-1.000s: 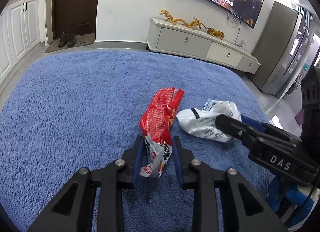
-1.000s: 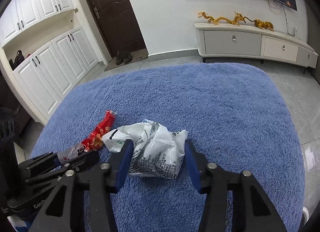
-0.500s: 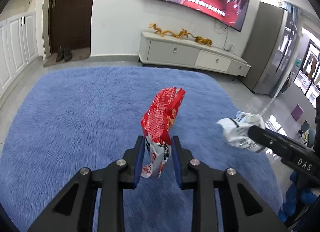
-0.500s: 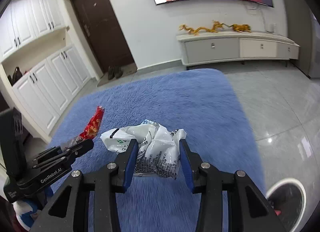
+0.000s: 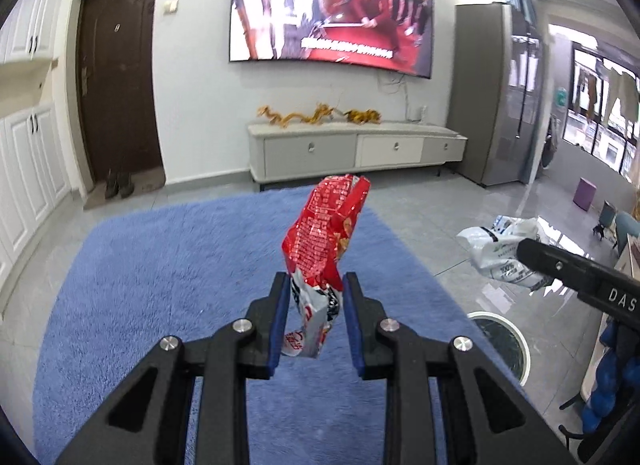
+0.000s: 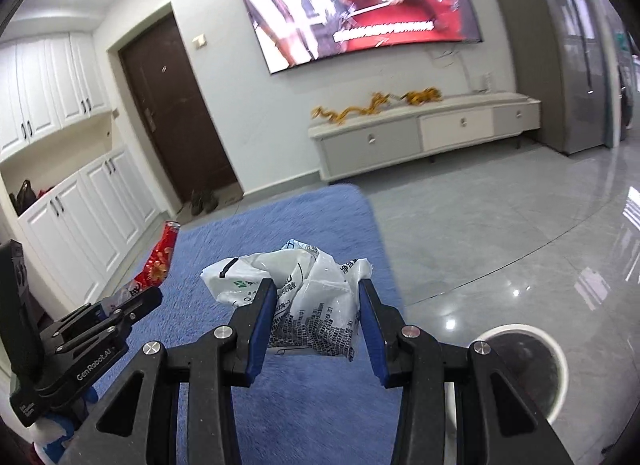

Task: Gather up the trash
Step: 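Carry the red bag and white plastic bag over the bin and release both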

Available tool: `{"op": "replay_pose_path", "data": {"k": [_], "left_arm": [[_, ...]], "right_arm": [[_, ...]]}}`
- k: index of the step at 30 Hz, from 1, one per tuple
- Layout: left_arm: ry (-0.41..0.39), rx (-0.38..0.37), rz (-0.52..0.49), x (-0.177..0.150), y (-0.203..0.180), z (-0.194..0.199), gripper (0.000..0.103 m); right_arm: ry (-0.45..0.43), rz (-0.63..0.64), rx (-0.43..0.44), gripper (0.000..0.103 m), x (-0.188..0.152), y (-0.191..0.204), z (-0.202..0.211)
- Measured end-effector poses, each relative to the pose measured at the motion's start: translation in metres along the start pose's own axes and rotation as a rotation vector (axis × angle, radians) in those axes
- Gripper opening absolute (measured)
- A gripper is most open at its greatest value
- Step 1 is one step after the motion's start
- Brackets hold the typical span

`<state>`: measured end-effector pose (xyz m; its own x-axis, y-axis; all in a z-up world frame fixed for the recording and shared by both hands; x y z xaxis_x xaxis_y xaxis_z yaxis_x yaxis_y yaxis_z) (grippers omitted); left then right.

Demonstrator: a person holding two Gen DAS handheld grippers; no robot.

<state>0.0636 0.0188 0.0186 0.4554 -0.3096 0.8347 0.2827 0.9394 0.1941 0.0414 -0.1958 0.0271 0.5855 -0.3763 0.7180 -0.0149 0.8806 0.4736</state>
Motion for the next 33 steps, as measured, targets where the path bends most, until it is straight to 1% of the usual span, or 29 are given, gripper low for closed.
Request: {"op": "replay_pose_path", "data": {"k": [3,6,11,15,20,23,25,29,33], "left_arm": [[-0.031,-0.015,-0.037,0.011,-0.021,0.013,0.025],[-0.052,-0.03,-0.072,0.018,-0.04,0.021,0.025],[-0.068,-0.056,-0.131,0.031,-0.072,0.024,0.025],[-0.061,-0.086,-0.17,0.041,-0.097,0.014,0.025],[-0.038,-0.133,-0.229,0.05,-0.135,-0.006,0.025],[-0.009,-0.171,-0.278,0.053,-0.164,-0.022,0.025],[0.023,-0.21,-0.3,0.054,-0.182,-0.037,0.026],[0.129,-0.322,-0.307,0.056,-0.216,-0.085,0.027],[0.231,-0.41,-0.334,0.054,-0.254,-0.136,0.027]], "right_arm": [[-0.047,-0.01,-0.022,0.039,0.001,-0.012,0.025],[-0.079,-0.031,-0.042,0.039,0.003,-0.025,0.041],[-0.119,-0.08,-0.068,0.039,0.008,-0.049,0.059],[-0.145,-0.118,-0.105,0.039,0.011,-0.072,0.07],[-0.165,-0.118,-0.197,0.039,0.011,-0.1,0.071],[-0.159,-0.136,-0.248,0.039,0.007,-0.123,0.063],[-0.145,-0.163,-0.293,0.039,0.001,-0.144,0.055],[-0.081,-0.23,-0.365,0.039,-0.011,-0.188,0.031],[-0.003,-0.309,-0.437,0.04,-0.027,-0.236,0.004]]}}
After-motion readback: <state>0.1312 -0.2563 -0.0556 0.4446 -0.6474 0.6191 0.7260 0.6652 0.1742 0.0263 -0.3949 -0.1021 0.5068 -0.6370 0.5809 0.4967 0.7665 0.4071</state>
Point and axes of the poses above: each gripper's, at about its wrist camera, not at the fingertips, and z roughly against the way its jaws point, y to its left, x to its top, the point moved 1 cm from there along -z, roughly the way its jaws point, and after that the axes turned 15 degrees about -z, right-handed, at the moved point
